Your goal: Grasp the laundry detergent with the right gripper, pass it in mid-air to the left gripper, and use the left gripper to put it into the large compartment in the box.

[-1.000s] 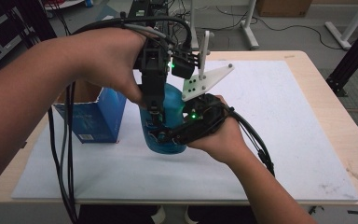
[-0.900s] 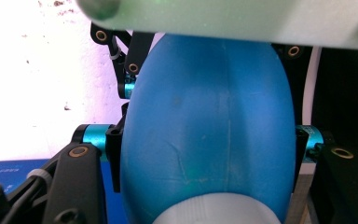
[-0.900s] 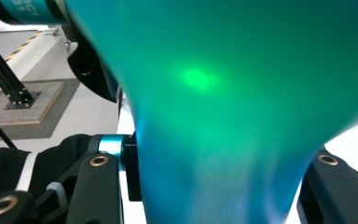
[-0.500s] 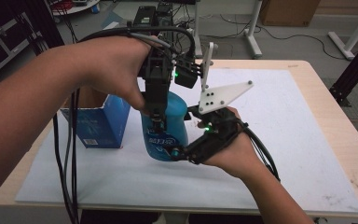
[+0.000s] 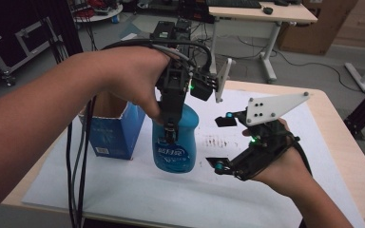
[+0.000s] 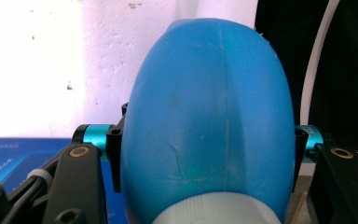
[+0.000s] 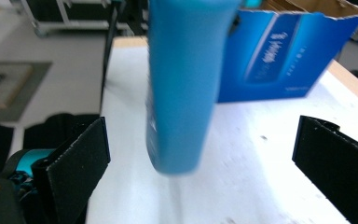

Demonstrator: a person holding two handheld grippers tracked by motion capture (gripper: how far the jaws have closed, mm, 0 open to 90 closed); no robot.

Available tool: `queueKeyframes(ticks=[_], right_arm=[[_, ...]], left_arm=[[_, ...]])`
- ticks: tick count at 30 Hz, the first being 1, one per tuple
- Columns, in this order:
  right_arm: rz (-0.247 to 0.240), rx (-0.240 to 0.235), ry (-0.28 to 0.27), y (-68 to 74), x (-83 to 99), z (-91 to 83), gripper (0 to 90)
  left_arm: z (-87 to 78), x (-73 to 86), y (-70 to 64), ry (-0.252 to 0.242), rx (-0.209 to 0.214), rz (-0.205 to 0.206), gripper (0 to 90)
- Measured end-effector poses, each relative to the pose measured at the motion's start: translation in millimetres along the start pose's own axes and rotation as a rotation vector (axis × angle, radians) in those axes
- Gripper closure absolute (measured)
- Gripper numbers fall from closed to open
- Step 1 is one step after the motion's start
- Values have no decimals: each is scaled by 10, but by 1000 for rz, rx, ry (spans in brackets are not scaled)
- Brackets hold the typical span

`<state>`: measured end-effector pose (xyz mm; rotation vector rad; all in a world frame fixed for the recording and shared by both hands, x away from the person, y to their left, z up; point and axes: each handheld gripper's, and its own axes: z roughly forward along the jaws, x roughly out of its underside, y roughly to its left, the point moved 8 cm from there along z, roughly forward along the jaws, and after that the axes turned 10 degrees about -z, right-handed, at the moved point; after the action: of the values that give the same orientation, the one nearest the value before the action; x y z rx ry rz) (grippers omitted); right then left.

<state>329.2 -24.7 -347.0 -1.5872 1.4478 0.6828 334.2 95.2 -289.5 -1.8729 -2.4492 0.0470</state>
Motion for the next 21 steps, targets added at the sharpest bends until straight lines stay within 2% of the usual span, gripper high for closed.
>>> queueKeyframes(ticks=[2, 4, 8, 9, 10, 13, 16, 21], right_arm=[[-9, 7, 58, -77, 37, -55, 7], [-17, -9, 125, -152, 91, -124, 5], [-69, -36, 317, -303, 213, -291, 5], [-69, -36, 317, -303, 213, -291, 5], [-95, -60, 449, -375, 281, -413, 5], [-106, -89, 547, -438, 315, -532, 5], [-127, -81, 617, -518, 301, -657, 5], [-147, -74, 662, -598, 239, -779, 6]], left_arm=[[-48, 23, 14, -8, 2, -20, 393], [-121, 54, 40, -11, 1, -44, 393], [-296, 135, 110, -24, 4, -118, 392], [-296, 135, 110, -24, 4, -118, 392], [-405, 188, 152, -28, 7, -158, 392], [-524, 251, 208, -34, 24, -234, 391], [-634, 321, 273, -44, 49, -338, 391], [-794, 460, 419, -53, 56, -505, 391]])
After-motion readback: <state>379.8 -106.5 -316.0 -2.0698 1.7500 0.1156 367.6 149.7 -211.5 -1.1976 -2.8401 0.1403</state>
